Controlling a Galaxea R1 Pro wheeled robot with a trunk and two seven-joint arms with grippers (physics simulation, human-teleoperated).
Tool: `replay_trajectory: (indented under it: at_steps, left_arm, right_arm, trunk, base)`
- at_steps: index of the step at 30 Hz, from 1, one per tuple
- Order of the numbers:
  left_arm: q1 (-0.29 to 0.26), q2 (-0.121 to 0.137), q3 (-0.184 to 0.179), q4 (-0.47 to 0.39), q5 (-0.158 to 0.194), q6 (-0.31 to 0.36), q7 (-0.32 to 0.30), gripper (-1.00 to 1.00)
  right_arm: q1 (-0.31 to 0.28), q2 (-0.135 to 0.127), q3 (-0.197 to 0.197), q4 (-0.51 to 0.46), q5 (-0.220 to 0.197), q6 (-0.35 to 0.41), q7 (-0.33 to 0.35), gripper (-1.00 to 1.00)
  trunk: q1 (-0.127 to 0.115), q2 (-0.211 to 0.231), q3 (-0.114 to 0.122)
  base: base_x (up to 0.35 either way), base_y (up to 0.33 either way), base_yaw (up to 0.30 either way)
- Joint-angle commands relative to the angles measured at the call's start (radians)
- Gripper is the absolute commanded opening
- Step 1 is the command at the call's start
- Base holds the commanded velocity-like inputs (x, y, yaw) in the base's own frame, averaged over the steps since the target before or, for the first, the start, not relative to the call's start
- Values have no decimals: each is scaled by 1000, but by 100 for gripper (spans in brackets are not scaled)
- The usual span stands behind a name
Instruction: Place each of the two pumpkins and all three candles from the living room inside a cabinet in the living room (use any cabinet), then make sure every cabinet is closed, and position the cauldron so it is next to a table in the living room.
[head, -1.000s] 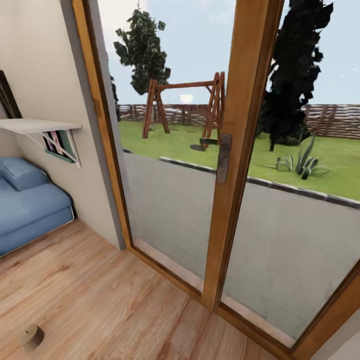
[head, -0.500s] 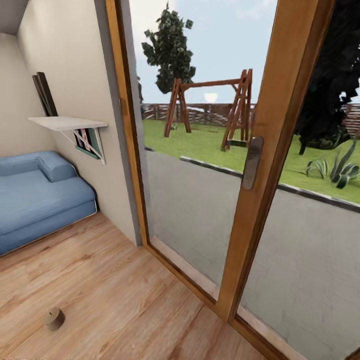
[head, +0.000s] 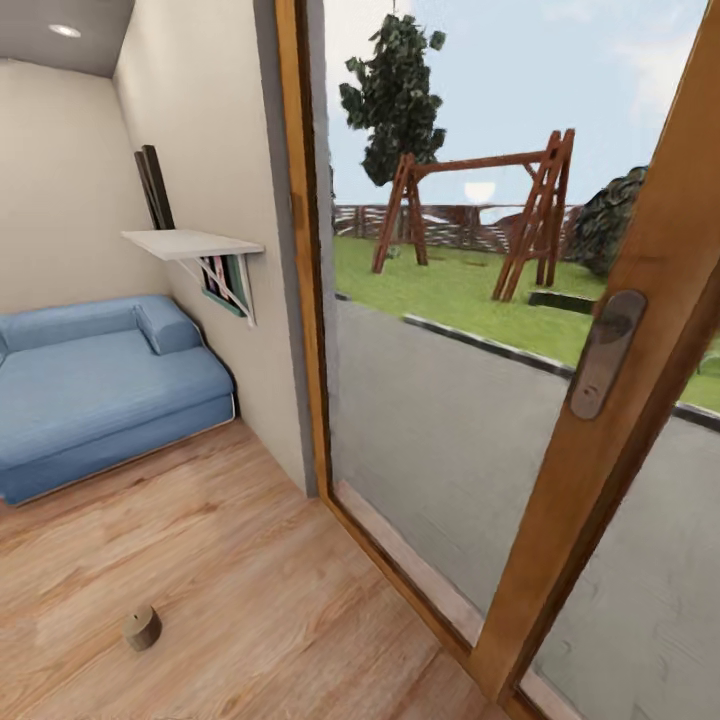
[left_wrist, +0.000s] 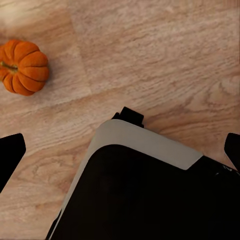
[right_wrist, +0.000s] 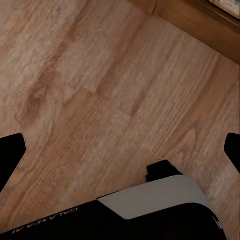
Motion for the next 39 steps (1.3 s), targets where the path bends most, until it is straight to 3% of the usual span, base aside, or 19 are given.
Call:
replay_trajectory:
  at_steps: [1,28,39]
  left_arm:
    - [-1,0,-9,0,7,-3,4,100]
    - [-1,0,-8,0,7,-2,4,100]
    - [-1,-1,-9,0,7,-1,4,100]
  right_arm:
    - [-1,1,7,3,-4,-4,-2,100]
    - [-1,1,7,3,-4,-4,-2,100]
    - [-1,1,7,3,-4,-4,-2,100]
  trunk:
    - [0,-1,-1]
    - [0,-1,-11]
    - [0,-1,-15]
  base:
    - [151,0,282]
    - [28,0,282]
    - [208,-3,282]
